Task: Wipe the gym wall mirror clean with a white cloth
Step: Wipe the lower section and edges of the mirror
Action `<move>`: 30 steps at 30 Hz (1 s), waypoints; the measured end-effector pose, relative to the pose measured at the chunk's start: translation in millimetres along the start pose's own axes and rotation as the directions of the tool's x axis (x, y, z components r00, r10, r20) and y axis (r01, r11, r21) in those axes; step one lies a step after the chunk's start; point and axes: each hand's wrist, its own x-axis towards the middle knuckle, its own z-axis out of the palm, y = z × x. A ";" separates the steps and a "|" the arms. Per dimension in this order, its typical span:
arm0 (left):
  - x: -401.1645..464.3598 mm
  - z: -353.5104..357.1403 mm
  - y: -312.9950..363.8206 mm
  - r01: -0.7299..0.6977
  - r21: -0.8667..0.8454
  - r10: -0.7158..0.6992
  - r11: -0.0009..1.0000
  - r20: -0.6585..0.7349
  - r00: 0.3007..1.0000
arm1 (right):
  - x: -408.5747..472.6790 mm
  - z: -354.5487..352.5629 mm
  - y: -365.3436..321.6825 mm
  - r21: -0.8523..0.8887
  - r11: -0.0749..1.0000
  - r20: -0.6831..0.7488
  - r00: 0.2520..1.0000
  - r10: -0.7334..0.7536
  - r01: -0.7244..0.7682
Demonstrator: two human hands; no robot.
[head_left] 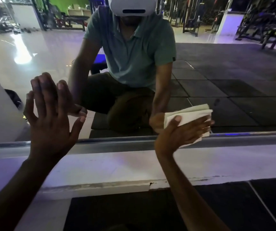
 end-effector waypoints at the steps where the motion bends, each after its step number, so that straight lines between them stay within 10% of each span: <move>1: 0.1 0.5 0.8 0.002 0.001 -0.002 1.000 -0.001 1.000 | -3.0 0.6 -5.0 0.016 1.000 0.012 1.000 0.017 -0.017; 4: -1.6 1.6 -2.9 0.011 -0.002 -0.011 1.000 -0.015 1.000 | -57.4 2.8 -33.9 0.003 0.987 0.154 0.975 -0.158 0.160; 9: -8.0 0.7 -32.7 -0.091 0.102 0.093 0.991 -0.009 0.996 | -110.0 4.7 -21.1 0.058 0.732 0.383 0.663 -0.644 0.678; 16: -21.8 -14.5 -118.7 -0.238 0.260 0.217 0.936 0.108 0.970 | -144.3 28.7 -69.8 -0.002 0.925 0.239 0.899 -0.368 0.380; 24: -18.4 -15.3 -138.9 -0.347 0.150 0.329 0.926 0.133 0.935 | -153.4 23.2 -44.9 0.026 0.664 0.384 0.606 -0.697 0.747; 30: -50.3 -30.7 -231.1 -0.066 0.096 0.058 0.993 0.086 0.995 | -215.5 44.5 -97.0 -0.100 0.756 0.342 0.736 -0.584 0.647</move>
